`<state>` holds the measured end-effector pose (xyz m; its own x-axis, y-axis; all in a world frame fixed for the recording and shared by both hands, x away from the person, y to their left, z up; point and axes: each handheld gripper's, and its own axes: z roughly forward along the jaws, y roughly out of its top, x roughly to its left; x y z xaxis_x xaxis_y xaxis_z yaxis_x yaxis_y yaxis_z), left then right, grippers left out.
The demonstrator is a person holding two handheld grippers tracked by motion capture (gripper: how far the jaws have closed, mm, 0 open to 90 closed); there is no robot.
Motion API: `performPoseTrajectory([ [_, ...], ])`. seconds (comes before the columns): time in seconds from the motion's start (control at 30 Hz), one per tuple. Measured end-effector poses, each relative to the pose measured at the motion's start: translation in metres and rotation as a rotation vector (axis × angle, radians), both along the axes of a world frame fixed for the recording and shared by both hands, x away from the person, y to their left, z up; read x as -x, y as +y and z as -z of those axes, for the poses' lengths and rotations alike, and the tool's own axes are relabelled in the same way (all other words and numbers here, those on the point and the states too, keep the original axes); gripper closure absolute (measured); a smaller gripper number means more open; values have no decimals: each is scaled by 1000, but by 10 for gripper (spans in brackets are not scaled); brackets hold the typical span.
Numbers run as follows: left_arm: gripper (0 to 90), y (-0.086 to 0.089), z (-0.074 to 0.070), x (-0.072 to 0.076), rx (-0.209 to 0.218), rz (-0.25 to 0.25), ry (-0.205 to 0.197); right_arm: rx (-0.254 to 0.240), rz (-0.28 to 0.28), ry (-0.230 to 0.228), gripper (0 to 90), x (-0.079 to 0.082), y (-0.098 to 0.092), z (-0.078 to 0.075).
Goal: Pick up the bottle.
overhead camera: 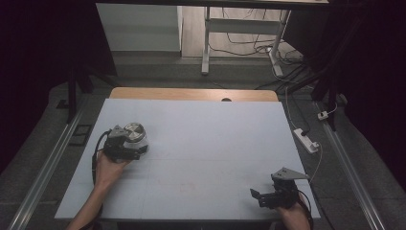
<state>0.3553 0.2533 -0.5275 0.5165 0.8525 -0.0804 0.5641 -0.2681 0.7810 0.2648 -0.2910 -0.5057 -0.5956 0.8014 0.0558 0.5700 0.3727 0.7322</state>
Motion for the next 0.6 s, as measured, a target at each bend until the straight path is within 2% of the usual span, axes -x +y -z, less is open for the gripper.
performPoseTrajectory([
  [0.03,0,0,0,0,0,0,0,0,0,0,0,0,0,0],
  [0.07,0,-2,2,-3,-21,10,-2,0,0,1,0,0,0,0],
  [0.1,0,-2,2,-3,-21,10,-2,-2,-1,0,0,0,0,0],
  [0.17,7,-4,4,-4,-47,18,-7,0,-1,0,0,0,0,0],
  [0.27,49,-4,4,-2,-76,1,-18,-3,-1,0,0,0,0,0],
  [0.3,78,-4,4,-2,-76,1,-18,-2,-1,1,0,0,0,0],
  [0.37,144,3,3,-1,-23,-18,-15,1,-1,1,0,0,0,0],
  [0.4,152,4,3,-2,-16,-13,-11,1,-2,0,0,0,0,0],
  [0.6,157,2,2,-2,-31,-19,-10,3,-1,2,0,0,0,0],
])
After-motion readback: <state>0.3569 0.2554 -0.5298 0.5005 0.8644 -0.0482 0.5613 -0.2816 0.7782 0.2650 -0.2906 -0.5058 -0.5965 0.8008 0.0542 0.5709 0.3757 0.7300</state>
